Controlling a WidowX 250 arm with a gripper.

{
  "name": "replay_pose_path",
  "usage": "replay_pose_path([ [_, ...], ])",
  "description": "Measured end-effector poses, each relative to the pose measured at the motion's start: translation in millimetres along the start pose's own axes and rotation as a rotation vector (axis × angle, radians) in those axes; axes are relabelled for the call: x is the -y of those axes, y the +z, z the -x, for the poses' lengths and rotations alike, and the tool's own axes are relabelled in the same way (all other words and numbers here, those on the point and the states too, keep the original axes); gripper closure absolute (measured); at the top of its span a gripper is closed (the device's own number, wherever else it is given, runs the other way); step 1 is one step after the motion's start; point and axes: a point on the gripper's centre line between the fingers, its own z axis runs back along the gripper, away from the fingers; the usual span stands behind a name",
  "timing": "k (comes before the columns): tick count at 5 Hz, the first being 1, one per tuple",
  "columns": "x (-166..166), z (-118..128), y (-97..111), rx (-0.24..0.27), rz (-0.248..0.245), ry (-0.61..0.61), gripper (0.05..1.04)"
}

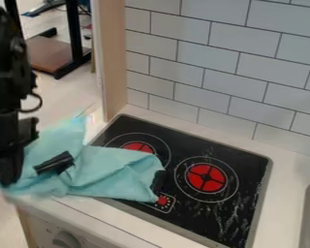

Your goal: Unfold the blue cloth on the bottom left side of the stove from top right to bottom left

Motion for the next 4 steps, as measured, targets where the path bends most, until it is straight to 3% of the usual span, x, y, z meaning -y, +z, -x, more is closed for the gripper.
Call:
replay_pose_path([
  [1, -0.9, -0.4, -13.1, -0.004, -0.059, 0.045, 1.012],
  [2, 0.6, -2.0, -11.4, -0.001, -0.06, 0.099, 0.858],
  [4, 9.1, -1.4, -4.8, -0.037, -0.044, 0.117, 0.314],
])
